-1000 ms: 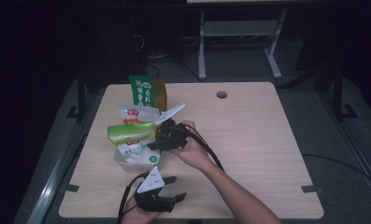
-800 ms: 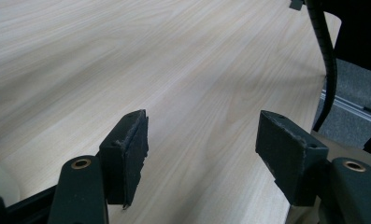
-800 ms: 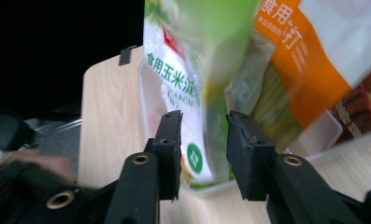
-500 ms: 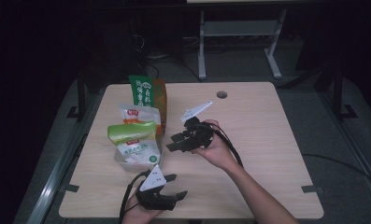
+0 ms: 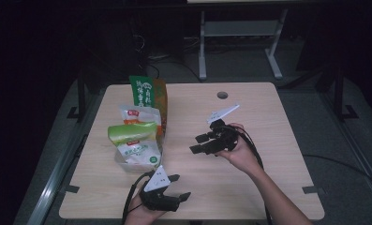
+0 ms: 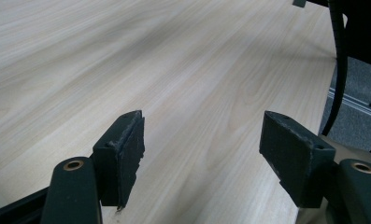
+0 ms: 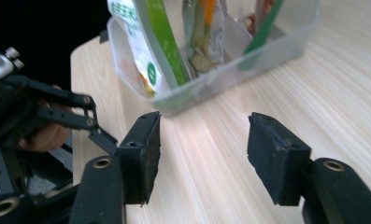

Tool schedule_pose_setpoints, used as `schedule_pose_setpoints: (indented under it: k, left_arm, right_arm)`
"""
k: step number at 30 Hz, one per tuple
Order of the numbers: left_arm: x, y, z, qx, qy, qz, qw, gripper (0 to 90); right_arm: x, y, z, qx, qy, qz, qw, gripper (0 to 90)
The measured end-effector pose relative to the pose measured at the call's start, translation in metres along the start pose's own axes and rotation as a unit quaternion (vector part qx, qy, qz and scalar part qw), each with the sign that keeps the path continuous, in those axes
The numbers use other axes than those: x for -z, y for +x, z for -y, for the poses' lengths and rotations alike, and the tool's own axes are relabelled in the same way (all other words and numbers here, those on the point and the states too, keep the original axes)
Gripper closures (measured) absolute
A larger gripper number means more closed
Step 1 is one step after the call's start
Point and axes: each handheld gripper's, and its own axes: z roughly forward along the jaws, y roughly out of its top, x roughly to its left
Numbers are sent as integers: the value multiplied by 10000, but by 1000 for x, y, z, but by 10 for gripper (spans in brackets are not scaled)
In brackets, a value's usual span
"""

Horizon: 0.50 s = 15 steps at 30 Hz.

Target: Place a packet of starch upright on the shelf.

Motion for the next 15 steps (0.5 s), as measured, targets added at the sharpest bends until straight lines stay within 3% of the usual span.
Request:
schedule_pose_setpoints:
  k: [15]
  left_arm:
    - [-5,4,-8,-36,31,-53,10000,301]
  right_arm:
    - [29,-19,24,-256,-98,225,9994,408]
